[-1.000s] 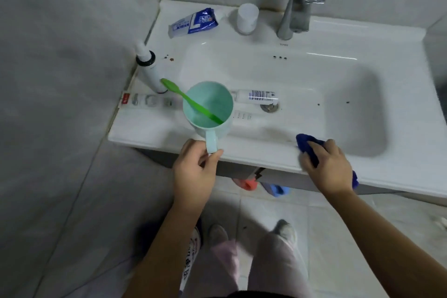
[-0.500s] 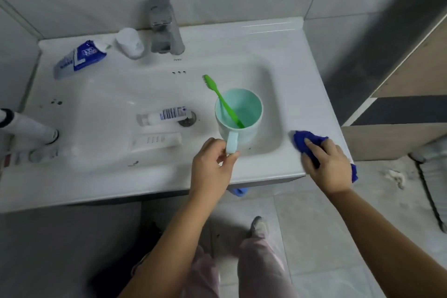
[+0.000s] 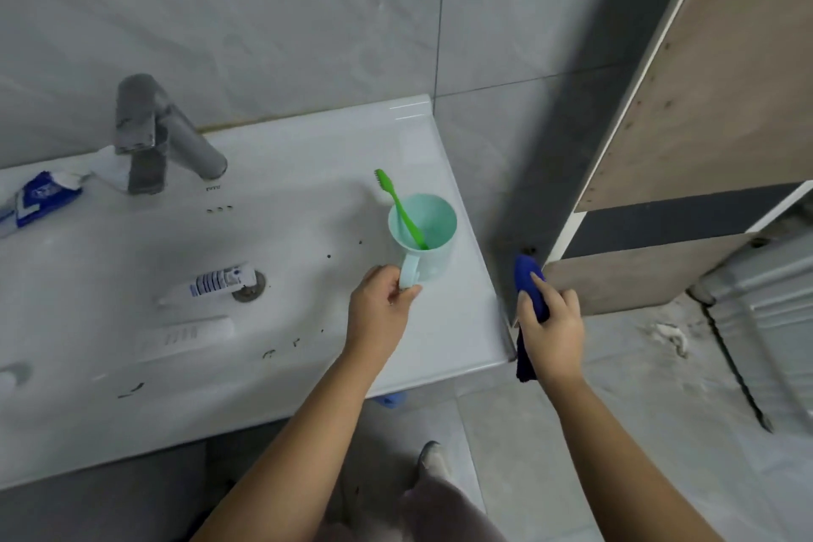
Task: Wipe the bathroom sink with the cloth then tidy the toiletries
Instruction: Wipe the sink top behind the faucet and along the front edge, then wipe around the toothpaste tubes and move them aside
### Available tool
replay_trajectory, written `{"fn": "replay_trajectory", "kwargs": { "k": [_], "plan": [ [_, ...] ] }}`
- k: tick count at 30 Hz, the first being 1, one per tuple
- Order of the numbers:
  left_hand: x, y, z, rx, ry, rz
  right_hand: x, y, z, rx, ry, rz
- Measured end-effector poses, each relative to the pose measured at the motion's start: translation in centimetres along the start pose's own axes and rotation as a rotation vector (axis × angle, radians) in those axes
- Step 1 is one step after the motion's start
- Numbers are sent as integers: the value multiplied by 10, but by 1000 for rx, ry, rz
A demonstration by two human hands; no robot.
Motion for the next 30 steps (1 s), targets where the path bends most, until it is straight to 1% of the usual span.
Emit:
{"fn": "replay_trajectory", "kwargs": {
  "k": [3, 6, 10, 12, 14, 17, 19, 24, 28, 30],
  "plan": [
    [4, -10, 16, -9, 6, -20, -5, -8, -2, -21, -14, -23],
    [6, -14, 22, -11, 22, -42, -20, -11, -1, -33, -42, -99],
    [10, -8, 13, -42, 7, -22, -52, -9, -3, -13, -109, -186],
    [8, -3, -3, -12, 9, -5, -76, -4, -4, 4, -169, -235],
    [3, 5, -28, 45, -17, 20, -105, 6, 1, -21, -238, -302],
    [-12, 23, -78, 141, -99, 69, -150, 32, 20, -116, -296, -445],
    [-28, 38, -118, 238, -134, 51, -174, 53, 42, -199, -313, -514],
    [-89, 78, -219, 522, -155, -109, -215, 118, 120, -426, -300, -606],
    [-141, 113, -299, 685, -167, -234, -240, 174, 187, -600, -259, -604],
    [-167, 127, -337, 750, -168, -304, -253, 201, 218, -655, -239, -607]
  ]
}}
Point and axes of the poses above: each hand's wrist, its own y-axis away from the middle knuckle, its own z-axis out of the palm, x = y × z, the point moved 5 cm from there along -y, towards the middle knuckle, and after that the axes turned 3 degrees about -z, right-handed, at the moved point
